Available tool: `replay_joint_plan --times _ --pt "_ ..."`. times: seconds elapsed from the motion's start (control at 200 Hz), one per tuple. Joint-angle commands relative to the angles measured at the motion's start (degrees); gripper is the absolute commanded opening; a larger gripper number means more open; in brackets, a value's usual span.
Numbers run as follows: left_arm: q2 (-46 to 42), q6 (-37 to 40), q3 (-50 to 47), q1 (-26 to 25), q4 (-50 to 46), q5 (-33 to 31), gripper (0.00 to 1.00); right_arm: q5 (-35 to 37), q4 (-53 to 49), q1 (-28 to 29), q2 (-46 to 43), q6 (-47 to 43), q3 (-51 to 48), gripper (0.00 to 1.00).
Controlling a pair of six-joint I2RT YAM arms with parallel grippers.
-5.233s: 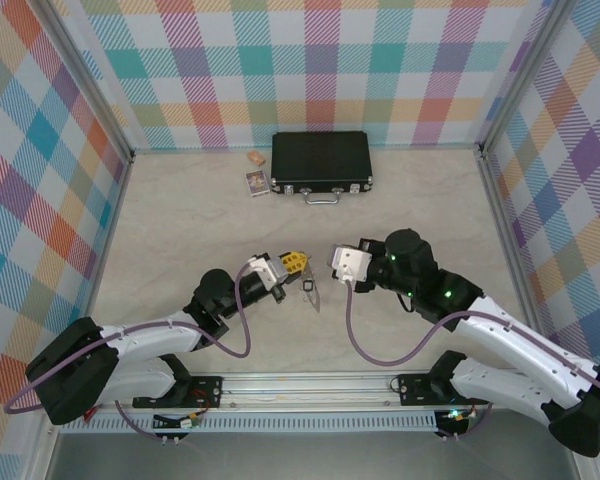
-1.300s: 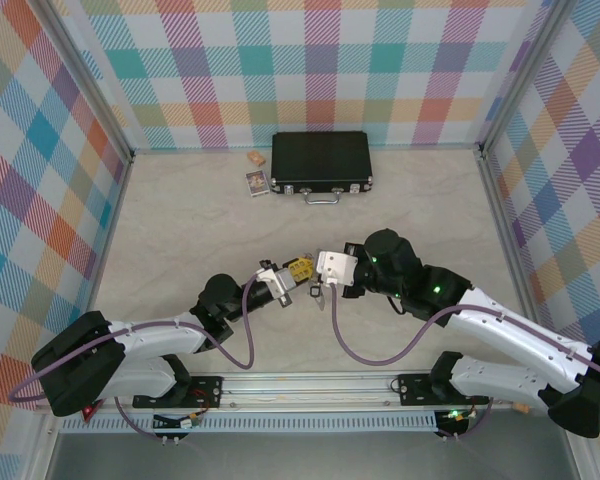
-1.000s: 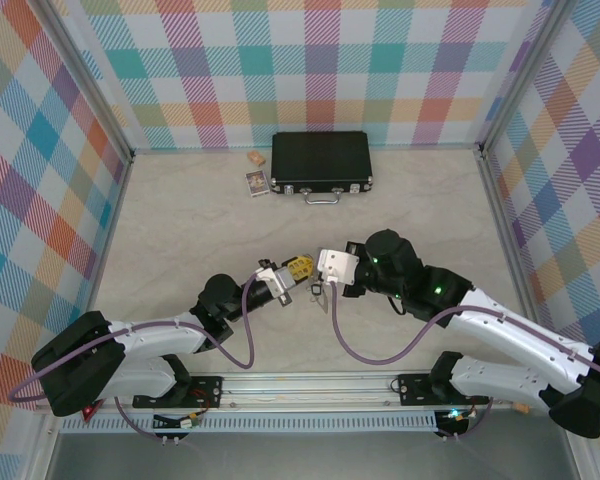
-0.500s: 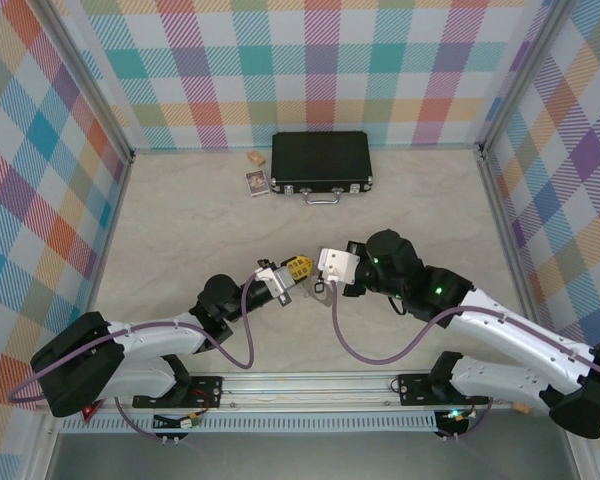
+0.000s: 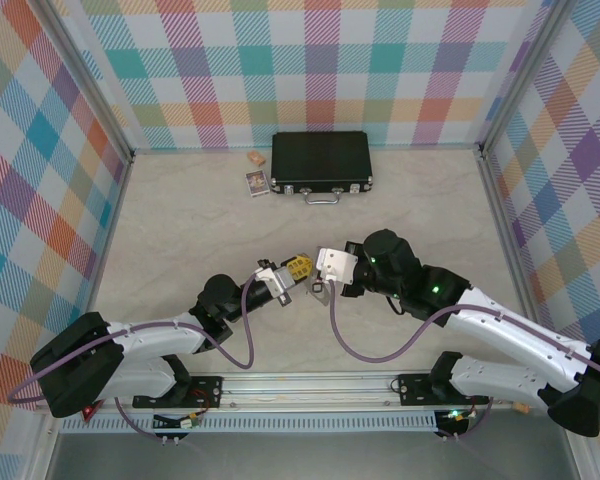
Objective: Put the keys on the keyring
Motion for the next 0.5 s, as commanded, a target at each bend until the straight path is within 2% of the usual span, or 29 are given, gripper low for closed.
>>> replay_joint_plan --times 0.0,0.495 --pt "-1.5 0.7 0.0 -0.7 2.4 0.8 0.0 -1.1 0.5 0.3 0.3 0.9 1.0 0.0" --pt "-1.2 0.7 0.5 -0.9 1.5 1.5 0.0 -1.4 0.8 0.3 1.0 0.9 1.1 0.0"
